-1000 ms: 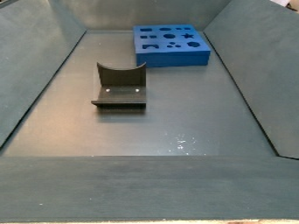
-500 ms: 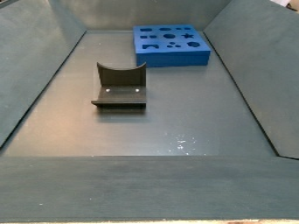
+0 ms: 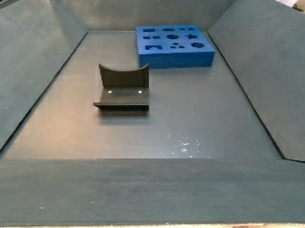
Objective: Pick up the hexagon object. Move up. Place the hexagon object on the fixture. Regrasp the hexagon object. Move to above the board. Insert the hexagon object.
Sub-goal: Insert the hexagon object.
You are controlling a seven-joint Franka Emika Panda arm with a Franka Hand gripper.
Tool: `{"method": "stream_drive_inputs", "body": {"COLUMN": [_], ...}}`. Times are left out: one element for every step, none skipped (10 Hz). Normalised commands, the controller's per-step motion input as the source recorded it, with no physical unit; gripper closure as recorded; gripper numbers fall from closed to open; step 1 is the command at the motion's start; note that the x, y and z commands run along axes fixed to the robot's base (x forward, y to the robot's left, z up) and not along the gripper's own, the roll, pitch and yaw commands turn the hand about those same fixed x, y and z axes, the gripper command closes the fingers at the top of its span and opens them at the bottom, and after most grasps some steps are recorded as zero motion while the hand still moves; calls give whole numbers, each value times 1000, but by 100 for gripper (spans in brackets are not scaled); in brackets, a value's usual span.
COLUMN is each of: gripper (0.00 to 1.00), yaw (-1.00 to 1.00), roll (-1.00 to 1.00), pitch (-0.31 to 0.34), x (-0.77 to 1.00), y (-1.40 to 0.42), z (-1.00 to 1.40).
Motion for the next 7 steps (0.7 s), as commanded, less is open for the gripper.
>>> {"method": "stream_drive_inputs", "body": {"gripper": [100, 100, 100, 100, 100, 100, 100], "yaw": [-243, -746, -923, -423, -94, 0, -34], "roll": [-36, -111, -56, -126, -159, -171, -121], "pitch": [-246, 0, 0, 0, -60, -40, -36], "x": [-743, -457, -231, -823, -1000, -1000, -974], "y": [-66, 117, 51, 369, 560, 583, 380], "z": [-240, -931, -937, -840, -603, -471, -203]}}
